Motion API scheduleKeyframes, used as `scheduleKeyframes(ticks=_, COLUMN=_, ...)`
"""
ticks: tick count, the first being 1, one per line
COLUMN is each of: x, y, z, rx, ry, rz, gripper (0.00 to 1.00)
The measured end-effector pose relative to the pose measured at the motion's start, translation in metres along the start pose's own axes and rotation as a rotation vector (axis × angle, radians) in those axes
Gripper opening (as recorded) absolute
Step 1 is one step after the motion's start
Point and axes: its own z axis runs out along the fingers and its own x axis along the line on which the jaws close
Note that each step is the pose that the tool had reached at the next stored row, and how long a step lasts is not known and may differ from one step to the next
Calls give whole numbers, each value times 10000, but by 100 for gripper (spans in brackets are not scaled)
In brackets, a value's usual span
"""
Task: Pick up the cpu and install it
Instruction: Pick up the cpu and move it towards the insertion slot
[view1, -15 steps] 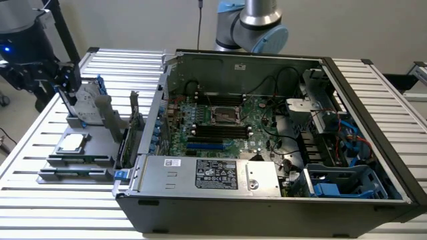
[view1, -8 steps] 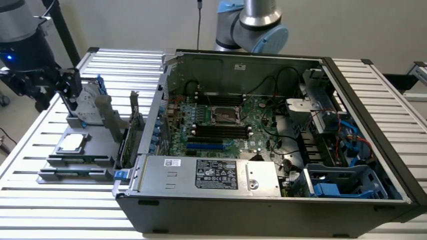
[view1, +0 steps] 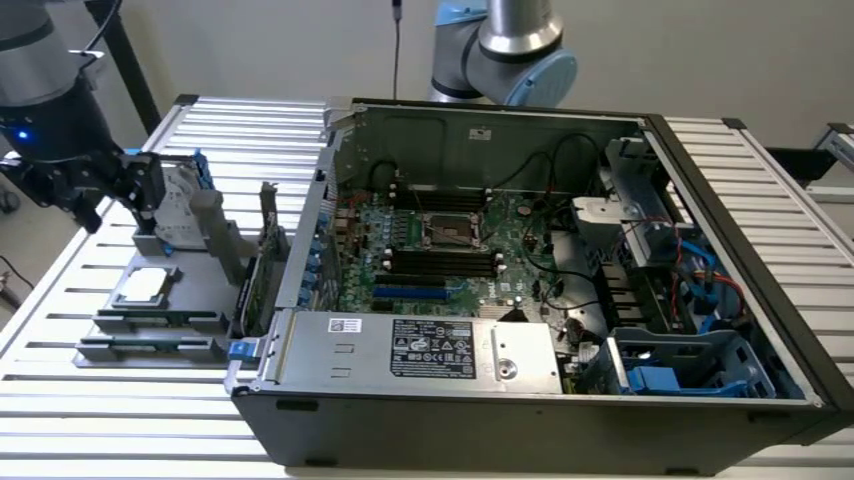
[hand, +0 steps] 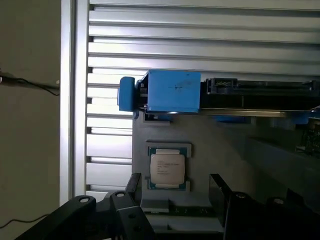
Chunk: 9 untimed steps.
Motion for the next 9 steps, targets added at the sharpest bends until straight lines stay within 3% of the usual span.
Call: scheduleKeyframes(ticks=9, x=43, y=-38, z=163, rx=-1, ry=-8, rz=-34, gripper=65)
